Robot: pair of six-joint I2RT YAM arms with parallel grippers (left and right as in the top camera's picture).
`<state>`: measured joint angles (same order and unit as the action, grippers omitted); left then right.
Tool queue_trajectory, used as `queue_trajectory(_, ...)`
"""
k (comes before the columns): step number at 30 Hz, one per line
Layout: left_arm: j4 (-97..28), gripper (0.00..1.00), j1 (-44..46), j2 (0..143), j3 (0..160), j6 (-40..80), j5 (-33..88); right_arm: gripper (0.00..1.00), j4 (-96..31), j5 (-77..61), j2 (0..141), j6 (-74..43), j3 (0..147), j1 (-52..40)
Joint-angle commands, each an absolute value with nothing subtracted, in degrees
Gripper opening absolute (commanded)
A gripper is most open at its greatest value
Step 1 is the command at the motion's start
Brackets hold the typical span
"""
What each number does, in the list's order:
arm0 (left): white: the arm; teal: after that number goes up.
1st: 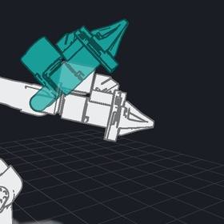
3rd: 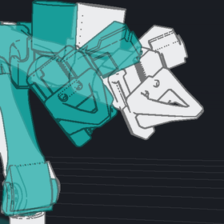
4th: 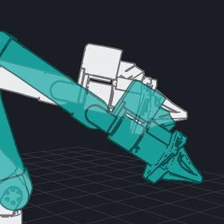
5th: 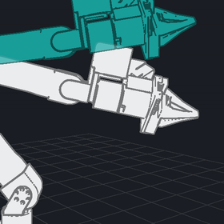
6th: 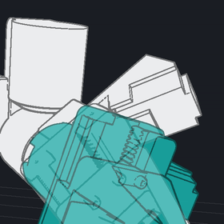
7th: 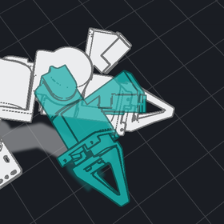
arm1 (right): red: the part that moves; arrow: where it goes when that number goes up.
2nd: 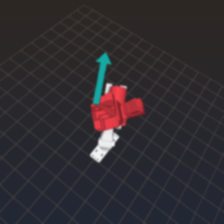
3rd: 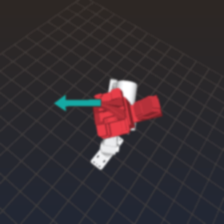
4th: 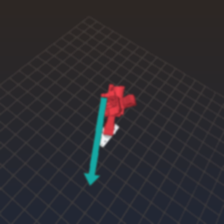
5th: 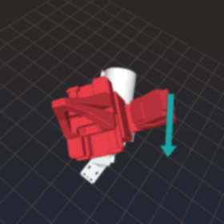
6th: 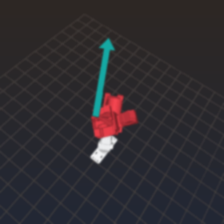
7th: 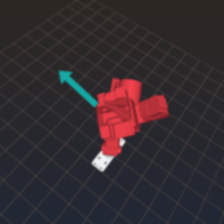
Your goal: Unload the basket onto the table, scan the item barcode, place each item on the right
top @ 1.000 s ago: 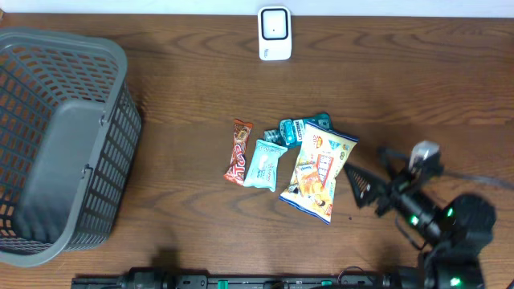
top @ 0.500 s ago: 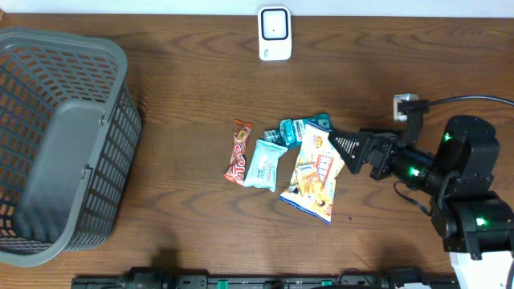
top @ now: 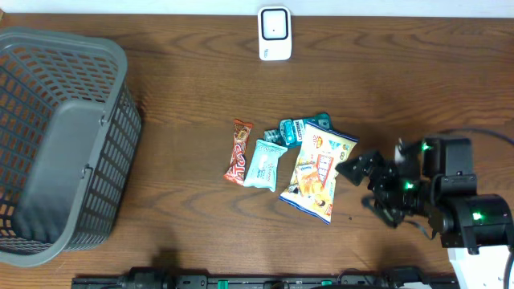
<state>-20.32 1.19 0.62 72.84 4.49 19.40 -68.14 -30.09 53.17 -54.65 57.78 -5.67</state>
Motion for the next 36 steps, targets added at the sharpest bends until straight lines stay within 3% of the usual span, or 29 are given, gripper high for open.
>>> queue_trajectory(1, -19.03, 0.99, 1.37, 0.21, 72.99, 4.62, 19.92, 0.99, -68.45, -23.4, 53.19, -71.35, 54.04, -8.36)
queue_trajectory(5, -18.92, 0.99, 1.37, 0.21, 72.99, 4.64, 19.92, 0.99, -56.82, -23.51, 53.8, -76.38, 44.56, -13.8)
queue_trajectory(11, -18.92, 0.99, 1.37, 0.21, 72.97, 4.62, 19.92, 0.77, -32.05, -23.42, 56.77, -78.41, 33.04, -19.99)
queue_trajectory(13, -18.92, 0.99, 1.37, 0.21, 72.97, 4.62, 19.92, 0.74, -26.11, -23.09, 58.52, -78.41, 31.38, -21.04)
queue_trajectory(25, -19.16, 0.99, 1.37, 0.21, 72.97, 4.62, 19.92, 0.64, -19.88, -18.72, 74.08, -84.42, 31.27, -22.72)
queue_trajectory(29, -19.18, 0.99, 1.37, 0.21, 72.97, 4.62, 19.92, 0.42, -18.37, -17.89, 78.41, -84.49, 31.27, -22.72)
queue_trajectory(34, -19.2, 0.99, 1.37, 0.21, 72.97, 4.62, 19.92, 0.05, -18.37, -14.9, 80.07, -84.4, 31.27, -22.72)
queue_trajectory(36, -19.22, 0.99, 1.37, 0.21, 72.97, 4.62, 19.92, 0.01, -17.69, -15.53, 79.92, -84.36, 31.29, -22.7)
